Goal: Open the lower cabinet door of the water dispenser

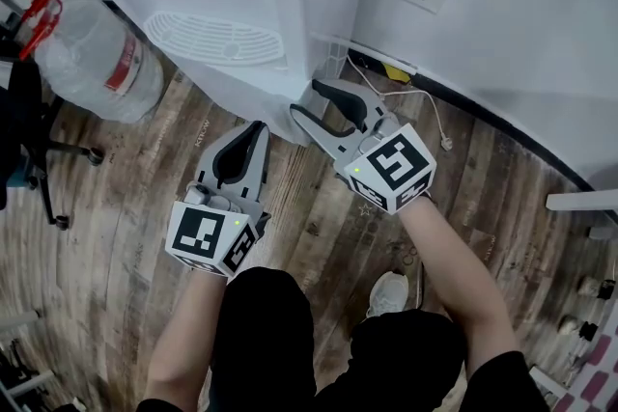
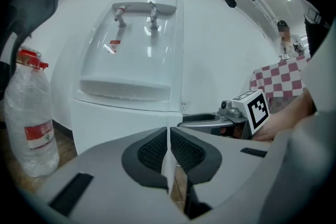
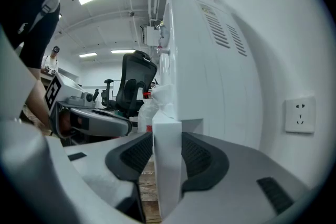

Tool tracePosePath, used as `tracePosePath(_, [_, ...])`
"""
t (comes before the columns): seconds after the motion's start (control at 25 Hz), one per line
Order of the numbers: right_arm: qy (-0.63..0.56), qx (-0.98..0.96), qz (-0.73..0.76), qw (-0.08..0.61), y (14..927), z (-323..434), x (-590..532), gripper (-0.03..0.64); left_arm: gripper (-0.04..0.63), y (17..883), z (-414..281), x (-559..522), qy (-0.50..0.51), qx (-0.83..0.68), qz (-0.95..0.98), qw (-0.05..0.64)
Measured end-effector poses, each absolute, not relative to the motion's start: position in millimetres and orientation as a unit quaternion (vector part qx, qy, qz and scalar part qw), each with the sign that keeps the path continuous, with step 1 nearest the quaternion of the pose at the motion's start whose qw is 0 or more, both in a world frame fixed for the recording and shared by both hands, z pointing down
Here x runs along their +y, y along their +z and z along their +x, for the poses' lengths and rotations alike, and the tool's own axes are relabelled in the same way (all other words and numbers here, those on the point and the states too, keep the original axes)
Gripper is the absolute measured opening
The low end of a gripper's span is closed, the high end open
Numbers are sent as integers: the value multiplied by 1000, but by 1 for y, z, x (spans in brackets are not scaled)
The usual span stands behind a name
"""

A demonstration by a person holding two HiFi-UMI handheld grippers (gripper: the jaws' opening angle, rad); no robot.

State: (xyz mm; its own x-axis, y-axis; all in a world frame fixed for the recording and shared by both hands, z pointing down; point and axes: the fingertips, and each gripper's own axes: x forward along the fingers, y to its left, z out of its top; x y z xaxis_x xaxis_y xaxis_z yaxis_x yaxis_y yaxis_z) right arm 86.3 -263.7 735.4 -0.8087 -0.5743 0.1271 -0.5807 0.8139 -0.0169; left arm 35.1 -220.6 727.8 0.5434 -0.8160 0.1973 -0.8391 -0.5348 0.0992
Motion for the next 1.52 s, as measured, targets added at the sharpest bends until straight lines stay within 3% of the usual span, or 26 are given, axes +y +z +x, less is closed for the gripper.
tracePosePath(0.16, [31, -958, 279, 57, 734, 79, -249, 181, 26, 727, 32, -216, 64, -475, 873, 88])
tracePosePath(0.44, [26, -966, 251, 58, 736, 64, -226, 181, 180, 722, 23, -207, 53, -469, 877, 90])
tracePosePath(0.8, [24, -974, 213, 72, 744, 38, -198, 181, 277, 712, 5, -193, 46, -471, 877, 86])
tracePosePath(1.16, [30, -982, 169, 79, 747, 8, -169, 181, 327, 704, -6, -186, 66, -494, 866, 47])
tracePosePath(1.52, [42, -989, 122, 67, 744, -23, -147, 181, 325, 709, -37, -176, 100, -552, 828, 8])
